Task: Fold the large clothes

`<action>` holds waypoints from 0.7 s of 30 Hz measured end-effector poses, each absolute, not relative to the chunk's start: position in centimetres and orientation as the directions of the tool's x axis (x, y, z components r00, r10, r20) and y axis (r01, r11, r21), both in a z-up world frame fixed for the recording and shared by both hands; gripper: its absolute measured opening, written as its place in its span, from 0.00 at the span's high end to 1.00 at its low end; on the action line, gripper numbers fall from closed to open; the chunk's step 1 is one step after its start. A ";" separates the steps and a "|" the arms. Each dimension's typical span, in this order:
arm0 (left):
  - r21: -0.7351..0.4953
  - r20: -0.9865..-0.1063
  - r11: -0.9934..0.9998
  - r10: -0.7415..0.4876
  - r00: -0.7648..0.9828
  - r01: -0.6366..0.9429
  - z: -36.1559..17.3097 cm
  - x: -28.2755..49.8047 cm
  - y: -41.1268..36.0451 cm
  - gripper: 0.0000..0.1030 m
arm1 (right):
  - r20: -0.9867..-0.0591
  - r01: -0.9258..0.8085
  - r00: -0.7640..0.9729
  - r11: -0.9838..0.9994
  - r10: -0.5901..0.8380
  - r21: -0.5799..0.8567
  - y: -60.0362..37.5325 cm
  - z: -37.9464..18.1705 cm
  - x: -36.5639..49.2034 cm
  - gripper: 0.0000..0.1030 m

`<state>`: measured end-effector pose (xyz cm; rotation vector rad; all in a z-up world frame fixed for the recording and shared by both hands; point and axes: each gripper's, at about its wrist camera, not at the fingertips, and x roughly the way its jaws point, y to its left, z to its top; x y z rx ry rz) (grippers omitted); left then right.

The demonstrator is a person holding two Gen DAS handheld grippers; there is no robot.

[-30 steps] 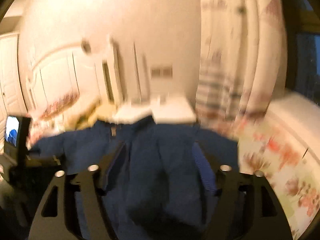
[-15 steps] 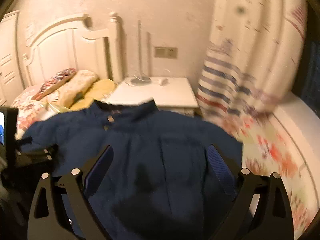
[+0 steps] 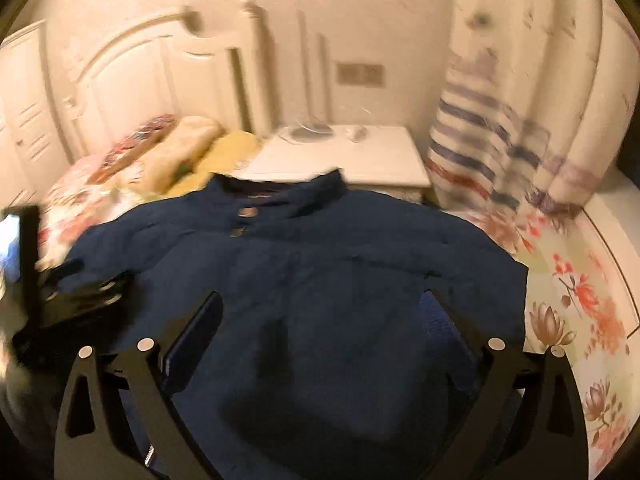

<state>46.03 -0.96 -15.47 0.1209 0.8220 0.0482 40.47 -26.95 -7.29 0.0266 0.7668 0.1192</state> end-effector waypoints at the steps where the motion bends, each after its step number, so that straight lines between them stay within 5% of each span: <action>1: 0.125 -0.728 0.992 0.089 0.680 0.004 -15.4 46.1 -1.0 0.02 | -0.707 -0.124 0.698 0.991 0.115 0.039 -26.2 -7.7 40.0 0.07; 4: 0.122 -0.726 0.993 0.086 0.683 0.004 -15.4 46.1 -1.0 0.02 | -0.775 -0.189 0.629 0.979 0.062 -0.075 -23.9 -11.4 39.8 0.06; 9: 0.102 -0.714 0.995 0.077 0.696 -0.005 -14.8 45.5 -0.8 0.04 | -0.779 -0.173 0.624 0.983 0.064 -0.058 -24.3 -12.0 40.5 0.04; 13: -0.024 -0.671 0.999 -0.051 0.740 0.047 -11.4 41.1 0.1 0.08 | -0.775 -0.170 0.627 0.985 0.079 -0.038 -24.6 -12.0 40.3 0.04; 21: 0.174 -0.761 0.979 0.064 0.645 0.108 -15.4 38.2 -1.1 0.02 | -0.774 -0.172 0.627 0.985 0.090 -0.025 -24.5 -11.9 40.2 0.04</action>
